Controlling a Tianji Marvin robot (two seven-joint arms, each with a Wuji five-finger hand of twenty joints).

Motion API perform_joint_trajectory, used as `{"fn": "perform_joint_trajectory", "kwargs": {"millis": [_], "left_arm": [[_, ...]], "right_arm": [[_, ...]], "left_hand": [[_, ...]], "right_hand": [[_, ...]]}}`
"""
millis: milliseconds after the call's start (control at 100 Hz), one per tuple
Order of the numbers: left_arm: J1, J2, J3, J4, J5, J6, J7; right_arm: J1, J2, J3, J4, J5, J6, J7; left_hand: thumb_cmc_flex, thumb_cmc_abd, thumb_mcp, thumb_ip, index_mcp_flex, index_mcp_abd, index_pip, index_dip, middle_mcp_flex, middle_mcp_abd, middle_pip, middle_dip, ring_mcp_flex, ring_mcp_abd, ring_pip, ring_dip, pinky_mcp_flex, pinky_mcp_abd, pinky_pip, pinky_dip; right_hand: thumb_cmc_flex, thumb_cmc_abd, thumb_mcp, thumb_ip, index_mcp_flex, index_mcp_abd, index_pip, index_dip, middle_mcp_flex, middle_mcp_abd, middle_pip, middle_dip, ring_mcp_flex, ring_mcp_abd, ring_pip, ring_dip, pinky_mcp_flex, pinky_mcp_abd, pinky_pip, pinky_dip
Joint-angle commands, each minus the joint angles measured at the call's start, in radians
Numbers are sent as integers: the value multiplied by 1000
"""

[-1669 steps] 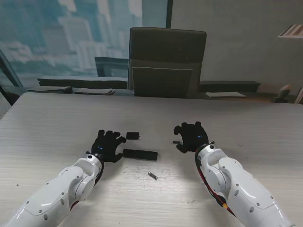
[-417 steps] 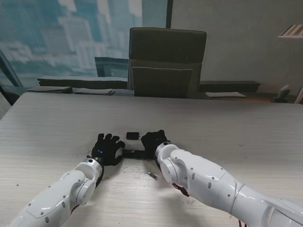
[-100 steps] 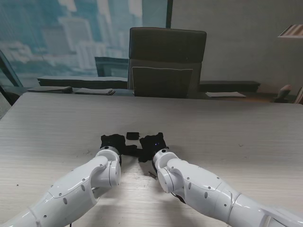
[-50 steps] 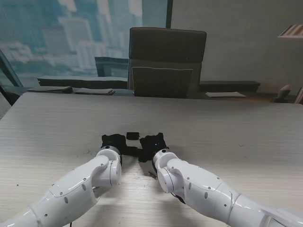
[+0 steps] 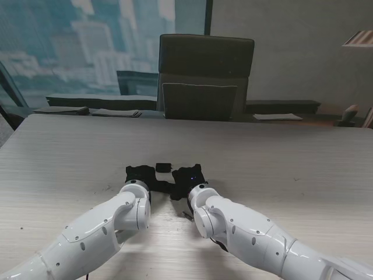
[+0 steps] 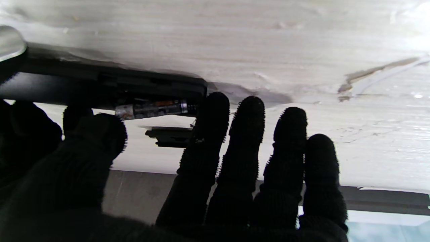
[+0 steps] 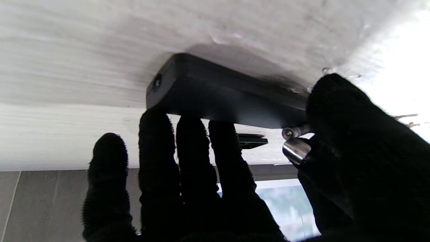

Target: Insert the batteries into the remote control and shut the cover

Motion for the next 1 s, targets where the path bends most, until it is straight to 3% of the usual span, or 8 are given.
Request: {"fn": "perform_joint_trajectory", "kwargs": {"millis": [0, 360, 640, 990], "left_arm": [[11, -1, 14, 21, -9, 12, -30], [-17, -3, 58, 40, -2, 28, -39], [-25, -2, 73, 45, -5, 34, -46], [-25, -10, 74, 54, -34, 45, -42]], "right_arm": [[-33, 6, -15, 27, 10, 0, 36], [-36, 8, -11, 24, 9, 2, 37], [-37, 9, -10, 22, 10, 1, 39], [-35, 8, -11, 25, 12, -3, 40]], "left_hand": [[-12, -27, 21, -25, -7, -39, -56, -29, -20, -44, -62, -22, 11, 8, -2, -4, -12, 13, 6, 13], [-11, -35, 34, -30, 1, -43, -41, -23, -6, -47, -54, -20, 25, 6, 7, -2, -5, 14, 10, 14], [-6, -59, 112, -26, -2, -45, -30, -18, -1, -51, -47, -18, 32, 2, 12, -3, -6, 9, 8, 13], [12, -32, 189, 33, -7, -64, -13, -10, -3, -66, -38, -14, 27, -7, 16, -2, -13, -1, 6, 12]], "right_hand": [[-10, -1, 18, 11, 156, -95, 141, 41, 16, 23, 26, 20, 14, 13, 18, 11, 0, 28, 24, 15], [-9, 0, 17, 12, 157, -96, 141, 41, 17, 23, 26, 20, 14, 14, 18, 11, 0, 28, 24, 15], [-8, 9, 15, 12, 158, -96, 141, 41, 17, 24, 26, 20, 13, 13, 18, 11, 0, 28, 24, 15], [-8, 13, 12, 13, 157, -96, 140, 41, 16, 23, 26, 20, 14, 12, 18, 11, 2, 26, 25, 16]]}}
